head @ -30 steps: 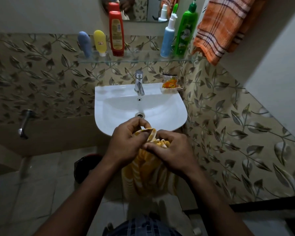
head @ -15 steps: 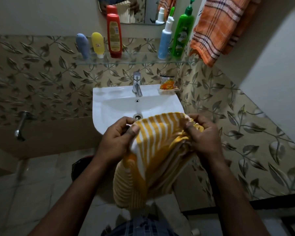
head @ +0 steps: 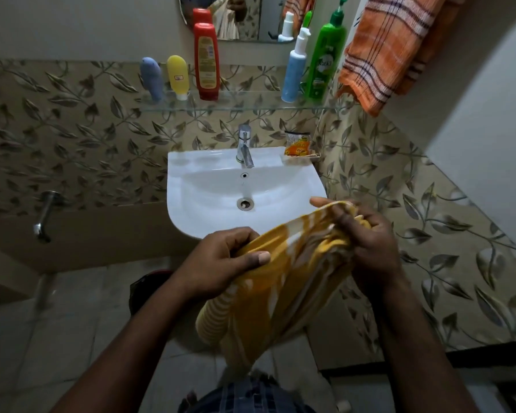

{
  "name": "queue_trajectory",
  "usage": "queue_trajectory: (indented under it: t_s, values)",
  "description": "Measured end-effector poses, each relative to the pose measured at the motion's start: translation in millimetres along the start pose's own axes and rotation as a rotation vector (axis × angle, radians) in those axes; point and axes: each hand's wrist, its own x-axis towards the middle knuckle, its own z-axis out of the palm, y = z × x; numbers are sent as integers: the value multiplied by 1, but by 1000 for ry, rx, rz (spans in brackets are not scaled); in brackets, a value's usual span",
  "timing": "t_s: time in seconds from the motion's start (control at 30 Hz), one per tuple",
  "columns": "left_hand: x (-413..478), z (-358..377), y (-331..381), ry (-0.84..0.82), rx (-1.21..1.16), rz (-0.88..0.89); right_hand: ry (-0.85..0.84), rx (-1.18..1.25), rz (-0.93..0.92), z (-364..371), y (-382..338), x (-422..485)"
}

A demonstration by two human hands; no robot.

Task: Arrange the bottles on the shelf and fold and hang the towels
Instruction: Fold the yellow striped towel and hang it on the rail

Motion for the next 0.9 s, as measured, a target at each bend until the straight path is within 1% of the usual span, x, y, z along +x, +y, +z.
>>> queue_trajectory:
  t_s: [0.07,0.1,0.17,0.23,0.3,0.33,0.37,0.43,0.5,0.53,0.6,0.63,0.67,0.7,0.73,0.77,0.8,0.83,0.87,0.9]
  values:
    - [-2,1,0,142,-143,-9,75,94,16,-10,-1,3]
    - [-2,0,0,219,-230,-16,87,100,22,-13,-1,3]
    - [-2,-4,3,313,-318,5,44,-3,42,-13,1,2]
    - [1,-5,7,297,-275,31,-63,-191,81,0,6,-2]
    - [7,2,15,233,-157,58,-228,-367,114,22,14,-8]
    - [8,6,16,205,-101,83,-301,-416,101,36,19,-12]
    - [9,10,17,191,-77,112,-334,-445,69,47,24,-15]
    - [11,14,15,216,-133,126,-280,-479,-9,50,28,-13]
    - [9,8,8,237,-178,81,-207,-451,-33,37,25,-8]
    - [7,3,3,208,-149,44,-165,-388,-22,28,21,-5]
    - [3,-3,-4,68,-65,-35,-57,-259,11,12,13,-2]
    - [1,-3,-6,-5,-2,-54,-27,-222,15,8,9,0]
    - [0,-1,-8,-35,82,-41,-25,-200,10,5,6,1]
    - [0,1,-10,-19,173,-3,-34,-185,-3,5,3,2]
    - [0,2,-11,32,224,34,-27,-171,-20,4,3,2]
    - [1,2,-11,98,222,58,-6,-151,-32,5,2,2]
    - [1,-1,-9,162,148,55,31,-146,-42,5,4,2]
    - [1,-4,-8,205,22,40,49,-163,-51,5,6,2]
    - [1,-7,-4,225,-86,37,37,-199,-58,5,9,2]
    - [1,-9,0,237,-139,57,3,-242,-53,7,11,1]
